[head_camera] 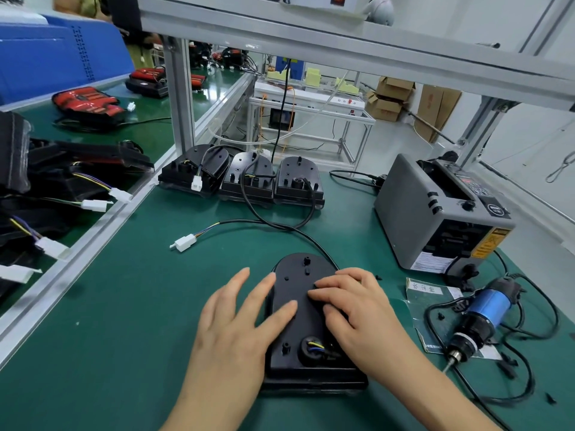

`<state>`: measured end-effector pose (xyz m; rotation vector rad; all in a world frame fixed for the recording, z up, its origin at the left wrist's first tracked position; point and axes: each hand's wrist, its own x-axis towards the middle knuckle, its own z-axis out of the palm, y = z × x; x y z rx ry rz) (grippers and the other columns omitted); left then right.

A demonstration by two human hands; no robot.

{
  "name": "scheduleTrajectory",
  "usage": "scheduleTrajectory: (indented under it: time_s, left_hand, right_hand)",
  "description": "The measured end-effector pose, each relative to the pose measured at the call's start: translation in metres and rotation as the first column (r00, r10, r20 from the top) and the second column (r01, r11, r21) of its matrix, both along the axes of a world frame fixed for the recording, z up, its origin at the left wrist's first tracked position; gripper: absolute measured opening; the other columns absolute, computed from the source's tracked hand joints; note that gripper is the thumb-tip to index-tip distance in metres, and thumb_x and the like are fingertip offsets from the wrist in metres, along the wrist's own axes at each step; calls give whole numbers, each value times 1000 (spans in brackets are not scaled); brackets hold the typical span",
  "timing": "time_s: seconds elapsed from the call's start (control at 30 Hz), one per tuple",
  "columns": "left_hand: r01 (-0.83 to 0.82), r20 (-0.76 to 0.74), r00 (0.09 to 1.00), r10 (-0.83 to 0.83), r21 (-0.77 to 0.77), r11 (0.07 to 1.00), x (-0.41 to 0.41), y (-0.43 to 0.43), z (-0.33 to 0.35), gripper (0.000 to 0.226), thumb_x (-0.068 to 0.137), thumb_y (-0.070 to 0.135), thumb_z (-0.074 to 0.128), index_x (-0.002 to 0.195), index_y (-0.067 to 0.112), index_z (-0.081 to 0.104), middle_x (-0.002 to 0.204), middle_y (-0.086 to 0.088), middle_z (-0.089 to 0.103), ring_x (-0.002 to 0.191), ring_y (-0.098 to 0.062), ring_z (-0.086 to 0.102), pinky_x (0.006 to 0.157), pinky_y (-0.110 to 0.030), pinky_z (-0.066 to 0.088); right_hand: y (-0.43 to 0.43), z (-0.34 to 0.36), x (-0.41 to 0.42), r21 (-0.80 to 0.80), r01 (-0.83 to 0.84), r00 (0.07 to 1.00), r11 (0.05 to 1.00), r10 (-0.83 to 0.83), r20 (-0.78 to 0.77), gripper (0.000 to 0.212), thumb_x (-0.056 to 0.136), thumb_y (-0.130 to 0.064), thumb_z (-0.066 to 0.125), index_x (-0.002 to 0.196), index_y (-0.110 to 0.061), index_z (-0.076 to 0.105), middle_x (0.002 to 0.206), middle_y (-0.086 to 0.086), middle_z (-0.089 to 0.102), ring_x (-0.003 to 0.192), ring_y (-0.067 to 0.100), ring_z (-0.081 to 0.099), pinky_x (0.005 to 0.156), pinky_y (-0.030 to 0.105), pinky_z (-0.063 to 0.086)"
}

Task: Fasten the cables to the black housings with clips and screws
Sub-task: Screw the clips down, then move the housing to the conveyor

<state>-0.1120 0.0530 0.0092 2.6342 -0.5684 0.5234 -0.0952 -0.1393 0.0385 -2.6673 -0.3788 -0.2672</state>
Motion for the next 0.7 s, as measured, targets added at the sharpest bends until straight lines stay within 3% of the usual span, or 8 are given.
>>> scheduleTrajectory:
  time_s: [0.17, 0.33, 0.5, 0.63, 0.7]
  left_hand:
    - [-44, 70, 997, 40, 45, 998, -1, 1, 1, 60, 74, 10, 32, 117, 32, 66, 139, -6, 52, 127, -34, 37, 100, -44, 25]
    - [-32, 119, 993, 22, 85, 996, -2, 1, -1, 57, 74, 10, 33, 111, 34, 69, 135, -5, 55, 128, -34, 37, 102, -44, 25]
    - [-13, 101, 995, 6, 63, 998, -3, 0, 3, 56, 76, 11, 33, 109, 35, 70, 139, -5, 51, 130, -33, 34, 104, -45, 24]
    - [54, 31, 998, -56, 44, 998, 5, 4, 7, 51, 74, 1, 52, 103, 38, 71, 136, 4, 53, 132, -34, 41, 109, -40, 28]
    - [117, -152, 980, -130, -89, 989, 29, 9, 18, 59, 79, -8, 54, 113, 38, 67, 140, 16, 42, 138, -23, 32, 111, -26, 15]
  right_hand:
    - [-5, -5, -4, 20, -4, 1000, 1000, 4, -8, 31, 93, -20, 50, 117, -30, 66, 124, -26, 53, 125, 7, 29, 107, 34, 28]
    - [-8, -6, -8, 72, 3, 1000, 997, -2, -11, 39, 87, -30, 40, 115, -29, 68, 121, -31, 49, 127, 6, 28, 108, 35, 28]
    - [-14, -9, -13, 118, 36, 999, 992, -36, 1, 26, 94, -21, 53, 113, -29, 67, 117, -31, 50, 127, 7, 29, 108, 36, 28]
    - [-19, -11, -14, 125, 106, 994, 986, -109, 13, 24, 92, -25, 56, 113, -29, 66, 113, -33, 47, 123, 4, 32, 107, 36, 29]
    - [-22, -10, -13, 113, 153, 988, 982, -156, 18, 24, 92, -26, 56, 114, -29, 65, 112, -29, 49, 121, 5, 35, 106, 36, 30]
